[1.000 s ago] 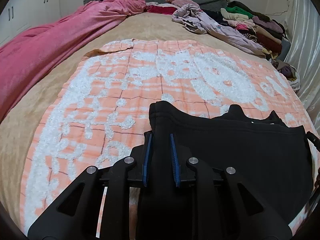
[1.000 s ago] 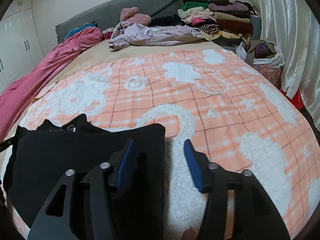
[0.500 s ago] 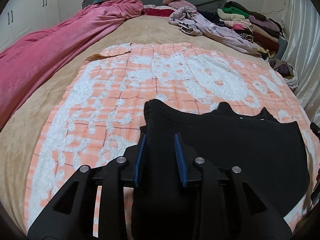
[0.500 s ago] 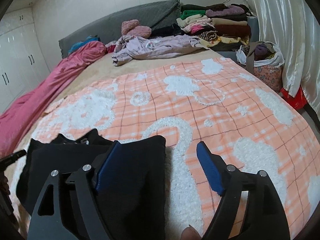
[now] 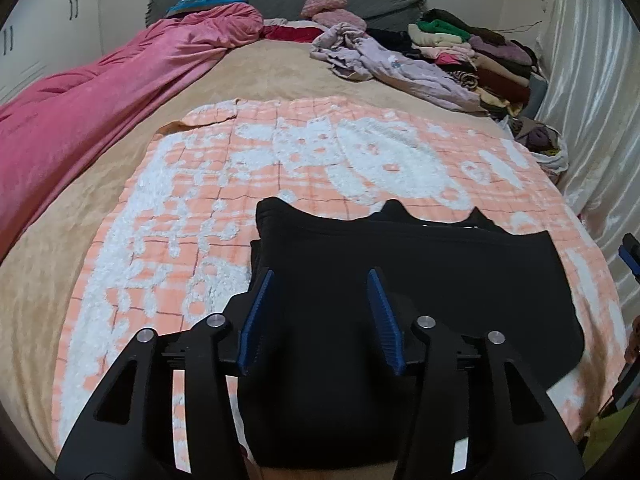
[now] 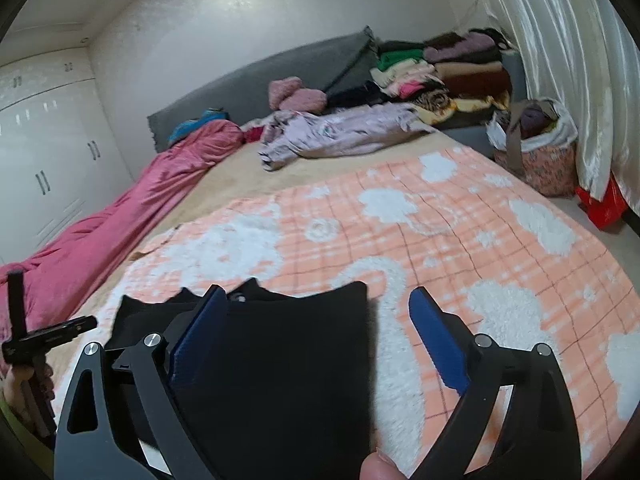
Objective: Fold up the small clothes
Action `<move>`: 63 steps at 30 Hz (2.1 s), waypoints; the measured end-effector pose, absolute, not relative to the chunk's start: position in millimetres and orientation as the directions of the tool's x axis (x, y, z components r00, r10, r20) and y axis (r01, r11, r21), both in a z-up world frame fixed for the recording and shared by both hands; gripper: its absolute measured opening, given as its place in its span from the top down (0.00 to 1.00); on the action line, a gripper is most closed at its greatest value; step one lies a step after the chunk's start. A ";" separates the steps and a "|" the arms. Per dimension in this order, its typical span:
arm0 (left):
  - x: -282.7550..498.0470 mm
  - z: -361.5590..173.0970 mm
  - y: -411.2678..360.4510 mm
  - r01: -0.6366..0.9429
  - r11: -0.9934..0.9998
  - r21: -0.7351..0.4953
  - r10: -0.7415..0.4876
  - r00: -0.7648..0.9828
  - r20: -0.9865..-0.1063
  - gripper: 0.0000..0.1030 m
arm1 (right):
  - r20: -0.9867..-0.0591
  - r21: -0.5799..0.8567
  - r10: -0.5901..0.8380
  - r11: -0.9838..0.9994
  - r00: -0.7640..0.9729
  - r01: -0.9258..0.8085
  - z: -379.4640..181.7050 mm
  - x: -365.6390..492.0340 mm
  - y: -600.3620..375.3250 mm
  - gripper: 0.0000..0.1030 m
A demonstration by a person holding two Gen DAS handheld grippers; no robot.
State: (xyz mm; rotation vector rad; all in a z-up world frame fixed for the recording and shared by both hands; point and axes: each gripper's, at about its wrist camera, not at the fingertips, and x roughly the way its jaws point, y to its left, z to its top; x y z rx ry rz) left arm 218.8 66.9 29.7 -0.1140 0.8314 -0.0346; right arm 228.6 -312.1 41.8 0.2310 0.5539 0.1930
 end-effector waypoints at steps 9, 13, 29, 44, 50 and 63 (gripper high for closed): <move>198.6 46.5 52.1 0.045 0.992 -0.116 -0.115 0.682 -0.723 0.56 | -0.433 0.258 0.272 0.951 0.859 -0.172 77.1 189.7 -299.4 0.09; 191.1 51.6 46.8 0.067 0.990 -0.127 -0.138 0.684 -0.716 0.56 | -0.412 0.258 0.273 0.950 0.869 -0.176 93.9 179.2 -304.9 0.09; 156.0 57.3 11.9 0.187 0.971 -0.150 -0.238 0.667 -0.706 0.44 | -0.279 0.255 0.215 0.956 0.936 -0.144 172.3 144.2 -350.5 0.09; 136.9 46.4 15.7 0.228 0.965 -0.129 -0.249 0.644 -0.724 0.41 | -0.246 0.282 0.400 0.901 0.883 -0.330 183.7 100.6 -349.5 0.07; 132.2 24.6 23.4 0.229 0.965 -0.126 -0.243 0.609 -0.755 0.40 | -0.347 0.268 0.460 0.884 0.817 -0.383 143.0 96.3 -293.5 0.07; 142.7 -20.6 29.5 0.231 0.967 -0.110 -0.221 0.532 -0.817 0.40 | -0.567 0.195 0.492 0.859 0.661 -0.473 60.9 129.2 -176.6 0.07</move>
